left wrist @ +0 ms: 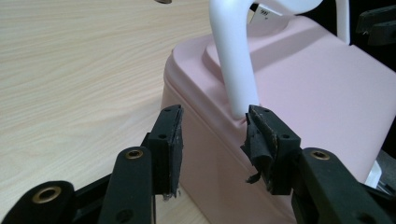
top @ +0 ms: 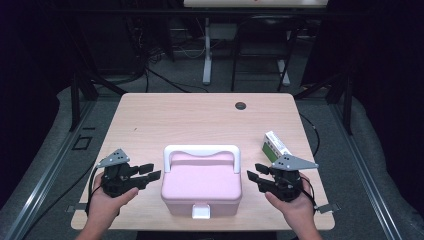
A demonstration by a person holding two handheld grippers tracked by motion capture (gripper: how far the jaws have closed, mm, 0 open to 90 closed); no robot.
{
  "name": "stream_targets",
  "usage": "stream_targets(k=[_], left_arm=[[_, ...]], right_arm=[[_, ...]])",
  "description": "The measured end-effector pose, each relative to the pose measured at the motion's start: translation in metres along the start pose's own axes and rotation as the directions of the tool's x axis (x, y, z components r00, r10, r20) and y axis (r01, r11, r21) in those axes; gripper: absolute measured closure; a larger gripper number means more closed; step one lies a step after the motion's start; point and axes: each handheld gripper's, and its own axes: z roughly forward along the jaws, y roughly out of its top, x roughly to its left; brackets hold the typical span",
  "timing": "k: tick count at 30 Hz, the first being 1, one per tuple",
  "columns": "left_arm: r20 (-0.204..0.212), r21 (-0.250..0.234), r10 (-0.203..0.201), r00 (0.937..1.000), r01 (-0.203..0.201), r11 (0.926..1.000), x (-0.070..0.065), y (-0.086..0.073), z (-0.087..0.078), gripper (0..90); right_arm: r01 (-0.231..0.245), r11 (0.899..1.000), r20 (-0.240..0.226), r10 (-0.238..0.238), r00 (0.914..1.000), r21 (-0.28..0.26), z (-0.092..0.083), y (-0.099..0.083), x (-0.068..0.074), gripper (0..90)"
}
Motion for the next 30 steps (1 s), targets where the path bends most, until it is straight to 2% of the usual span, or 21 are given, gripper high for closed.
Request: stream_targets(k=[7,11,16,25,30], left_arm=[[0.024,0.016,-0.002,0.9997,0.001,0.9999,-0.001,0.006,0.001,54.0],[0.022,0.022,0.011,0.9997,-0.011,0.9997,-0.001,0.011,0.005,53.8],[0.043,0.029,0.017,0.9989,-0.018,0.9994,-0.003,0.018,0.012,53.9],[0.049,0.052,0.017,0.9986,-0.019,0.9985,-0.006,0.024,0.026,56.8],[0.064,0.049,0.017,0.9978,-0.021,0.9986,-0.008,0.027,0.032,58.9]], right_arm=[[0.014,1.000,-0.027,-0.014,0.9995,-0.001,0.000,0.009,0.004,59.2],[0.014,1.000,-0.042,-0.014,0.9990,0.004,0.007,0.013,0.007,59.3],[0.023,1.000,-0.051,-0.022,0.9985,0.018,0.015,0.017,0.009,59.0],[-0.001,1.000,-0.074,0.003,0.9972,0.023,0.023,0.020,0.008,59.1],[-0.001,0.999,-0.088,0.005,0.9961,0.038,0.030,0.020,0.006,59.2]])
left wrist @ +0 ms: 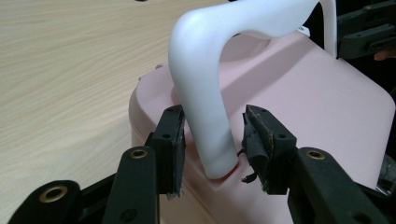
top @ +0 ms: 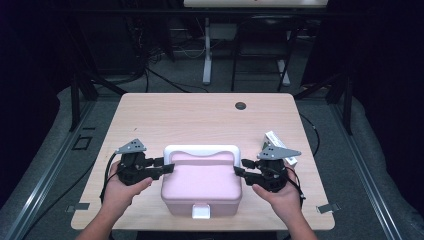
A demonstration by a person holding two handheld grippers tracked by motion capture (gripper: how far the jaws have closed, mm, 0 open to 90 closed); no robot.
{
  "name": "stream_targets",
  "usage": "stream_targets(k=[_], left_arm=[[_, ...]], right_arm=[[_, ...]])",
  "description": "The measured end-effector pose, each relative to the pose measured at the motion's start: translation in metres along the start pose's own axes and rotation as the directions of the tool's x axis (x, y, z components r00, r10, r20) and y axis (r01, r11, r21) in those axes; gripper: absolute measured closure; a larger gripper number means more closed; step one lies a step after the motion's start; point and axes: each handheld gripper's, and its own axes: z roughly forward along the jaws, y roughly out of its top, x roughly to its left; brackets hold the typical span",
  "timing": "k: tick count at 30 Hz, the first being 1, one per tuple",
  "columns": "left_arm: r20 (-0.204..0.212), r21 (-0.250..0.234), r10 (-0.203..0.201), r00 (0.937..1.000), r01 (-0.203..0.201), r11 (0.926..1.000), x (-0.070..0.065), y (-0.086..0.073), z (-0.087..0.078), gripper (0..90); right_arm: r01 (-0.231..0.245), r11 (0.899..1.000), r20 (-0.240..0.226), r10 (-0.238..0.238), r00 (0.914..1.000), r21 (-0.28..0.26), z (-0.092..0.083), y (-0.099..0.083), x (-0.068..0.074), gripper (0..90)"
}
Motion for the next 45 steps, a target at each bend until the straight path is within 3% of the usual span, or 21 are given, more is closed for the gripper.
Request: stream_targets(k=[5,9,14,18,33,45], left_arm=[[-0.002,0.000,0.001,1.0000,-0.001,1.0000,0.000,0.001,0.001,61.7],[-0.008,0.000,0.006,0.9999,-0.006,1.0000,0.000,0.002,0.000,67.1],[-0.041,-0.005,0.066,0.9970,-0.066,0.9978,-0.007,0.000,-0.004,69.2],[-0.059,-0.012,0.083,0.9948,-0.084,0.9964,-0.010,-0.002,-0.005,70.4],[-0.068,-0.004,0.093,0.9933,-0.094,0.9956,-0.014,-0.002,-0.007,73.9],[-0.063,-0.035,0.094,0.9936,-0.096,0.9948,-0.013,0.004,-0.012,73.9]], right_arm=[[-0.031,0.999,-0.036,0.031,0.9989,-0.011,0.006,0.000,-0.002,63.0],[-0.023,1.000,-0.027,0.023,0.9994,-0.012,0.007,0.001,-0.001,65.2],[0.007,1.000,0.001,-0.007,1.0000,-0.024,0.005,0.001,0.005,68.1],[0.036,0.999,0.023,-0.035,0.9991,-0.035,0.003,0.000,0.009,69.3],[0.052,0.998,0.004,-0.052,0.9986,-0.031,-0.002,0.000,0.011,73.8],[0.037,0.997,-0.010,-0.038,0.9992,-0.061,-0.007,0.006,0.011,74.0]])
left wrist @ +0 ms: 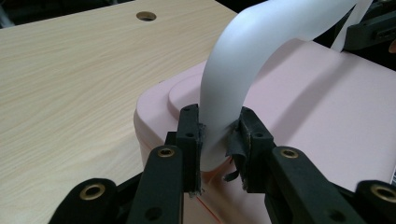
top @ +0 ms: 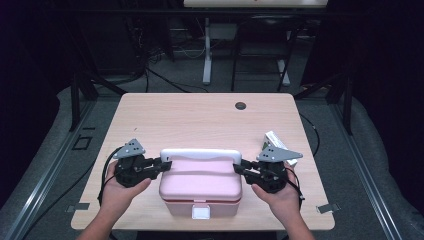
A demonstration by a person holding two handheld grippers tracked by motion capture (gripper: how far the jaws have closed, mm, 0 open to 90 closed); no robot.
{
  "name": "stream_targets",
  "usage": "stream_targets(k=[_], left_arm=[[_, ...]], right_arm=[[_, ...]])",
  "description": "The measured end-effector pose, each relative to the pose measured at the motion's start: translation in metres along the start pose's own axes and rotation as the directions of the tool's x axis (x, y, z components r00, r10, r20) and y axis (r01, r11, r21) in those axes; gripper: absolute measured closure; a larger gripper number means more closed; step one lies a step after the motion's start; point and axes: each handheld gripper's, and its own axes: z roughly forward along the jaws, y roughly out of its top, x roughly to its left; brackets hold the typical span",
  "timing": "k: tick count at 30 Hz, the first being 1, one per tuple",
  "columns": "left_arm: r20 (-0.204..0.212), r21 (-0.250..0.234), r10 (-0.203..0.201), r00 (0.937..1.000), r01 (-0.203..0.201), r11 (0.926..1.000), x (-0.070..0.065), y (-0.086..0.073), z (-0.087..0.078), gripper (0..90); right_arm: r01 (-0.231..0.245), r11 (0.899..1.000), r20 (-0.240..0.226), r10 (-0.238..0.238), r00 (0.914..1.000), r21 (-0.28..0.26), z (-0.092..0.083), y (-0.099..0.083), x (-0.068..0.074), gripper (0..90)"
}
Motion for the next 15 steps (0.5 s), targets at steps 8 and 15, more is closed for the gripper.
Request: stream_targets(k=[8,15], left_arm=[[0.004,0.000,-0.003,1.0000,0.003,1.0000,0.001,0.005,-0.001,73.8],[0.034,-0.042,-0.049,0.9982,0.050,0.9978,0.005,0.006,-0.011,66.9]], right_arm=[[-0.016,1.000,-0.009,0.016,0.9998,0.001,-0.001,0.004,-0.003,74.2],[-0.031,0.999,-0.017,0.031,0.9994,-0.008,-0.004,0.010,-0.004,74.3]])
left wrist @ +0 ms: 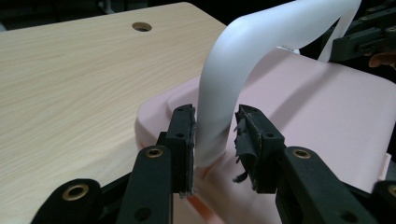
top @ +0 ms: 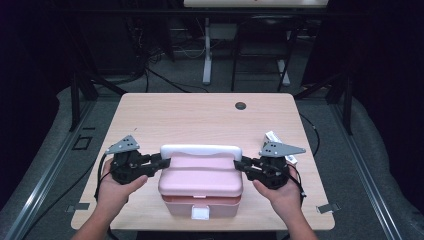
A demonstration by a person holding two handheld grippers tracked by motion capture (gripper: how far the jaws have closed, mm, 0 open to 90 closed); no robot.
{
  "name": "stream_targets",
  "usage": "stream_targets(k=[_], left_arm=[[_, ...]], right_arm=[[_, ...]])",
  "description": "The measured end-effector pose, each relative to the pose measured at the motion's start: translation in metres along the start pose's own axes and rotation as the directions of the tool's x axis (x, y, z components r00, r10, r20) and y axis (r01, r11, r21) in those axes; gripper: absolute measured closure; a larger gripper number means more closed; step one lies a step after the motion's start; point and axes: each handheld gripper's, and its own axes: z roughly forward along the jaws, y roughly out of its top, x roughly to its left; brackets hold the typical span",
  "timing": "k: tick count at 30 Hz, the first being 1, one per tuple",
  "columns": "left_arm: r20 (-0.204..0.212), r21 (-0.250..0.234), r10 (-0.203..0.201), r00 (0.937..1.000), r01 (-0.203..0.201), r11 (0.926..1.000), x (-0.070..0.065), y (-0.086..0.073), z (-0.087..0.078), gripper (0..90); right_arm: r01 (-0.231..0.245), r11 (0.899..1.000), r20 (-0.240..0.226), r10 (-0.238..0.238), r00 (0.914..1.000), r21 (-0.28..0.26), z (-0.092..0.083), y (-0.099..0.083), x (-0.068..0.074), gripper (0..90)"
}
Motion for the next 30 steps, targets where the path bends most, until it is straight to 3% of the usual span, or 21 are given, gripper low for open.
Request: stream_targets(k=[10,14,23,27,30], left_arm=[[-0.033,0.011,0.032,0.9989,-0.032,0.9994,-0.002,-0.008,-0.027,69.6],[-0.043,0.012,0.026,0.9987,-0.026,0.9996,-0.003,-0.014,-0.034,72.6],[-0.065,0.002,0.029,0.9974,-0.029,0.9996,-0.011,-0.025,-0.043,89.7],[-0.054,0.033,0.032,0.9980,-0.030,0.9990,-0.015,-0.032,-0.043,90.0],[-0.039,0.033,0.010,0.9992,-0.009,0.9994,-0.019,-0.039,-0.039,90.0]], right_arm=[[0.006,1.000,-0.007,-0.006,1.0000,0.009,-0.002,0.006,-0.001,74.4],[0.003,1.000,-0.010,-0.002,0.9999,0.011,-0.002,0.008,-0.002,74.4],[-0.006,1.000,-0.025,0.007,0.9997,0.012,-0.002,0.013,-0.005,74.4],[-0.013,1.000,-0.032,0.013,0.9994,0.013,-0.001,0.015,-0.008,74.4],[-0.024,1.000,-0.039,0.024,0.9990,0.012,-0.001,0.017,-0.010,74.4]])
